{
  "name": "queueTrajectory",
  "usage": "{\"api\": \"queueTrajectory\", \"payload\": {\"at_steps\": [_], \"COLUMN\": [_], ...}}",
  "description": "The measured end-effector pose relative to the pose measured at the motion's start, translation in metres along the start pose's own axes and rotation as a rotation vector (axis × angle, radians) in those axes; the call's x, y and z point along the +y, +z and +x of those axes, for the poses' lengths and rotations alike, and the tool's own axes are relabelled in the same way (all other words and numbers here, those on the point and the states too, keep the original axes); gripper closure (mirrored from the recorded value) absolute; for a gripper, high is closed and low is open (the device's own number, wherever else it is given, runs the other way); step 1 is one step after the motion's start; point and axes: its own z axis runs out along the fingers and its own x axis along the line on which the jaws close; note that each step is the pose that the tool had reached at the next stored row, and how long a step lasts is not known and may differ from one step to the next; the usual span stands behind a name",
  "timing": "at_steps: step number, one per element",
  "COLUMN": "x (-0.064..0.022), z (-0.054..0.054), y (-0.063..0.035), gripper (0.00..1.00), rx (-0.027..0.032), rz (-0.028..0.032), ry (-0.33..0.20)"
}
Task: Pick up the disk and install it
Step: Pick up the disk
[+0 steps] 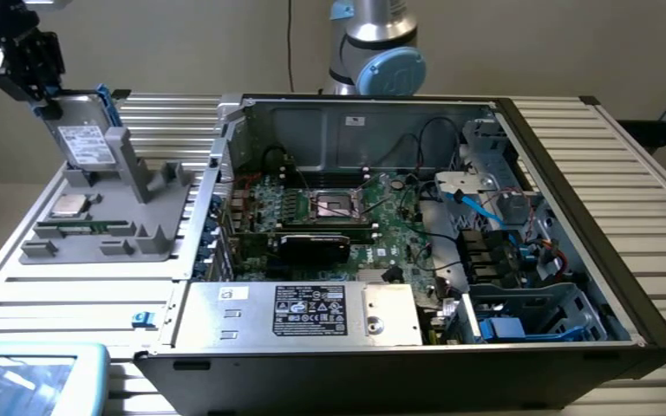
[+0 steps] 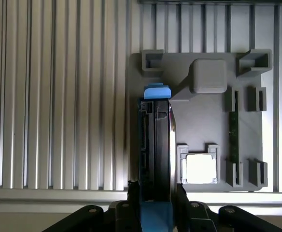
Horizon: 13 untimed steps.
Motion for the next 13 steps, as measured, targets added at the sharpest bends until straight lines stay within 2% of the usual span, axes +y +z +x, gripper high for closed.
{"api": "queueTrajectory", "payload": {"at_steps": [6, 13], "x": [0.0010, 0.0040], "z": [0.000, -0.001], "y": [-0.0194, -0.0496], "gripper": [0.63, 0.63], "rx": [0.0000, 0.0000], "rz": [-0.0002, -0.0001], "ry": [0.000, 0.000]}}
